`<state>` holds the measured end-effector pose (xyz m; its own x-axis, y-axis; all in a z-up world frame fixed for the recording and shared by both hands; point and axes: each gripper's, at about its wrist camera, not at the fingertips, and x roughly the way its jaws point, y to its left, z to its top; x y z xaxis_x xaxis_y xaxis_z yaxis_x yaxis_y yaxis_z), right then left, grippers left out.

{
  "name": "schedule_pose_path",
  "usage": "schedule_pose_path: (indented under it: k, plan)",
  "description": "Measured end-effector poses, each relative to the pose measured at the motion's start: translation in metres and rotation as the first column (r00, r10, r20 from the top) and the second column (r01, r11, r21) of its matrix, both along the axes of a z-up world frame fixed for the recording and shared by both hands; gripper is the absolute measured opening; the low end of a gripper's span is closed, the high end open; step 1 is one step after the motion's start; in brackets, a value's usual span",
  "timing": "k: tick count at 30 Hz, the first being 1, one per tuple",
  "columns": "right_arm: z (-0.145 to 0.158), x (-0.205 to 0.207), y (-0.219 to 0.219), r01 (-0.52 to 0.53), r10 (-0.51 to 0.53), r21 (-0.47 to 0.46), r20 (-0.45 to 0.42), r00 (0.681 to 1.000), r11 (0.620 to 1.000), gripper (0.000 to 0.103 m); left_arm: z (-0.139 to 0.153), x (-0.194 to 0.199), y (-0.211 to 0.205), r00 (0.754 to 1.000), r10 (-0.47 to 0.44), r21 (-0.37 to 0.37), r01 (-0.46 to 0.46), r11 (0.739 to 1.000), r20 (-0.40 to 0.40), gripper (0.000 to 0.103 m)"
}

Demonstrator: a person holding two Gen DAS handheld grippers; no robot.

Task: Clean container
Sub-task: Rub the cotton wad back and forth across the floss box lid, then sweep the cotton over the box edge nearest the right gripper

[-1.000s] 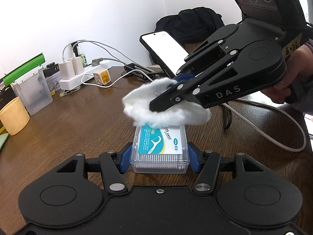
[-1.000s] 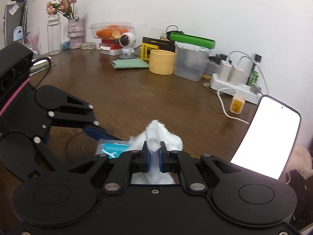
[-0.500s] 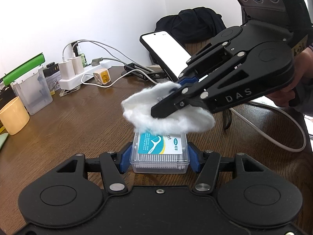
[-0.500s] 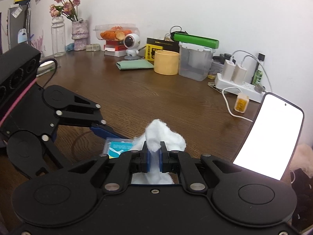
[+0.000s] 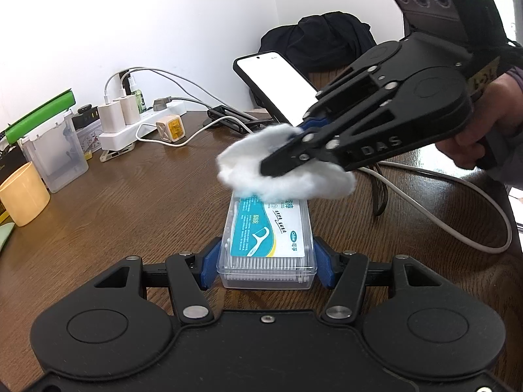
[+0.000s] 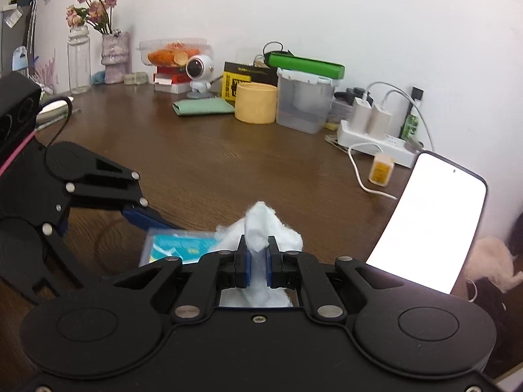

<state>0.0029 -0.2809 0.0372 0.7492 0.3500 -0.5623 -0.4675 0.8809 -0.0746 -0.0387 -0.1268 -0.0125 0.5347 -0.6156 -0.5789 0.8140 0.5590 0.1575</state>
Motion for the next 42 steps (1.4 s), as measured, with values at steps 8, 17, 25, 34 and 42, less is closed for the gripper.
schedule_pose_path:
  k: [8,17,25,34,42]
  plan:
    - [0.002,-0.014,0.02,-0.142,0.143,0.05,-0.029,0.989,0.989,0.008,0.0,-0.005,0.0,1.0,0.001,0.001,-0.001,1.0,0.002,0.057]
    - [-0.003,-0.004,0.009,0.004,-0.004,0.004,0.032,0.999,1.0,0.009,0.001,-0.009,0.0,1.0,0.001,0.001,-0.001,1.0,0.004,0.057]
    - [-0.001,-0.014,0.022,-0.122,0.124,0.084,-0.026,0.992,0.989,0.008,0.001,-0.007,0.001,1.0,0.004,0.003,-0.004,1.0,0.004,0.057]
    - [0.0,-0.005,0.007,-0.032,0.032,0.022,-0.012,0.999,0.999,0.008,0.001,-0.006,0.001,1.0,0.006,0.002,-0.006,1.0,0.003,0.057]
    - [-0.002,-0.008,0.02,-0.099,0.101,0.082,-0.023,0.995,0.992,0.008,0.001,-0.007,0.001,1.0,0.009,0.001,-0.009,1.0,0.0,0.057]
